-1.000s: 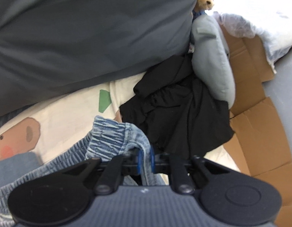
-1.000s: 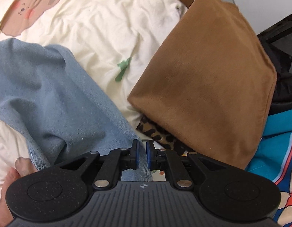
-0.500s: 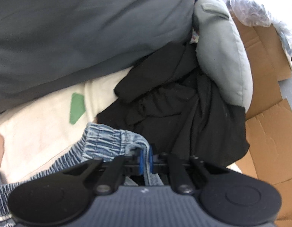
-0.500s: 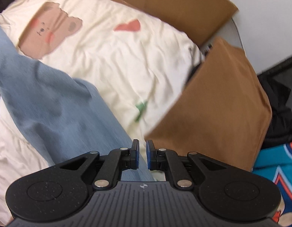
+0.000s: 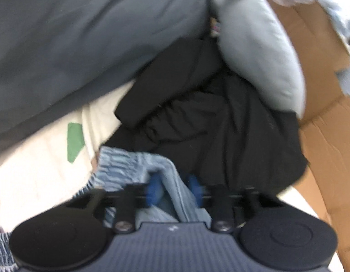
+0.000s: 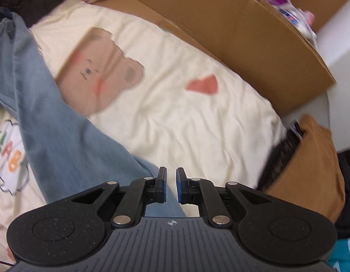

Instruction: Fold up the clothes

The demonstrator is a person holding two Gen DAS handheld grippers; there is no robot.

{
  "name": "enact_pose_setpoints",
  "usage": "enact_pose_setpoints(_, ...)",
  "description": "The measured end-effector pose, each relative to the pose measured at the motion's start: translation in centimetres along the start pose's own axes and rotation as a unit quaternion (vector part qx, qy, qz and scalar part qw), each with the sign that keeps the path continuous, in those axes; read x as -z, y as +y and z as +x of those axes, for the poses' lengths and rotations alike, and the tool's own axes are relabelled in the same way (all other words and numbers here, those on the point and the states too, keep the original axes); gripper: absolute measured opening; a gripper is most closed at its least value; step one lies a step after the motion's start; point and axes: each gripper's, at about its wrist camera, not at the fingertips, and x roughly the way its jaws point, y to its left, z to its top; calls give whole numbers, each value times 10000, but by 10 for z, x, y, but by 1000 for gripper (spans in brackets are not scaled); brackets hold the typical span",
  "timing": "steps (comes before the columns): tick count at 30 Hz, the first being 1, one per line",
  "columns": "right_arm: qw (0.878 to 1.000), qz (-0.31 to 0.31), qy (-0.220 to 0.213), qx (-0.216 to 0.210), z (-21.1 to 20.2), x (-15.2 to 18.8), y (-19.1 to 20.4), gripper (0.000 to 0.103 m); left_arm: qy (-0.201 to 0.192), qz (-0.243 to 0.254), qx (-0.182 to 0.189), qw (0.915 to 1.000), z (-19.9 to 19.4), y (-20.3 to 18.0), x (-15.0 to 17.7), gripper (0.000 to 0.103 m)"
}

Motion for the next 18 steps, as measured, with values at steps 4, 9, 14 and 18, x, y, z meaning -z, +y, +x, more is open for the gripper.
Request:
enact_pose_setpoints(4,9994,-215,-139,-240,1,-16,18,10,47,405,233,9989,-39,3,15,53)
enact_pose_setpoints(9,9972,-488,-251,-505,2,-30,40,10,-84,594,344,9976,-98,41,22,57)
enact_pose_setpoints(14,9939,-735,-331,-752,0,-47,60,10,-207,403,-57,9990,-144,100,17,57)
enact_pose_setpoints(18,9901,-1012,-418,-873,-5,-60,74,10,-246,383,-456,9979,-174,146,20,57)
